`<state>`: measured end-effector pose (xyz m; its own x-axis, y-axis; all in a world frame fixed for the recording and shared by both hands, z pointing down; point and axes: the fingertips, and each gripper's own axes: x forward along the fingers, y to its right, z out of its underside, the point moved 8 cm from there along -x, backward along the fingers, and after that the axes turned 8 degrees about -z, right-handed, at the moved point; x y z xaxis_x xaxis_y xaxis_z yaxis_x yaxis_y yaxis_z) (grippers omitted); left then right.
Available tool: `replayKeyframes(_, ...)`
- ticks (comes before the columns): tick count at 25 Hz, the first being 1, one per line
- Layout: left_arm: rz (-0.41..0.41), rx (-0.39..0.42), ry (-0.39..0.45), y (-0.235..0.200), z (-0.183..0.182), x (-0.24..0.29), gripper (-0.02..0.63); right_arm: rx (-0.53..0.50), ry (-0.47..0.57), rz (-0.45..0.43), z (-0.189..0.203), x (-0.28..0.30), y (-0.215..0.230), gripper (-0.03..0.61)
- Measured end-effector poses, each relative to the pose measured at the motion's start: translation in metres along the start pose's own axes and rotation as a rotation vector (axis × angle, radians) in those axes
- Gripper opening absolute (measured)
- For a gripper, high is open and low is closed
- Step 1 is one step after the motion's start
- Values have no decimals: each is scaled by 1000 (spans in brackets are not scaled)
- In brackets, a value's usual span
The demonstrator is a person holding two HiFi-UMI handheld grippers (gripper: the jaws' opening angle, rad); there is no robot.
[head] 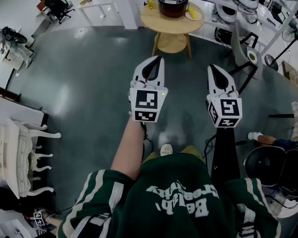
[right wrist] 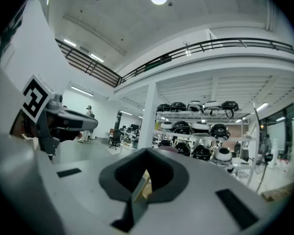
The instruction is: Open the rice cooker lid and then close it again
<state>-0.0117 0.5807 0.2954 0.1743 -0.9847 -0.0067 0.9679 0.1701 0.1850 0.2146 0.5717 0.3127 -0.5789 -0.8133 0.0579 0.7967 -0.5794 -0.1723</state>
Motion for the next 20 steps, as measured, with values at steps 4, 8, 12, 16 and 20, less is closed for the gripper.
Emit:
replayKeyframes(4, -6, -9, -9, -2, 4, -6, -6, -5, -7, -2, 3, -4, -7, 3)
replayKeyframes(8, -13, -14, -19, -7, 4, -7, -6, 7, -1, 1, 2, -3, -9, 4)
replayKeyframes(12, -24, -27, -11, -9, 3, -10, -6, 36, 3, 10, 4, -2, -8, 23)
replayKeyframes(16, -21, -33, -7, -14, 7, -15, 1, 43, 8, 5, 3, -2, -15, 85)
replayKeyframes(20, 11, -33, -3, -14, 12, -15, 99, 47, 9, -1, 6, 1, -17, 130)
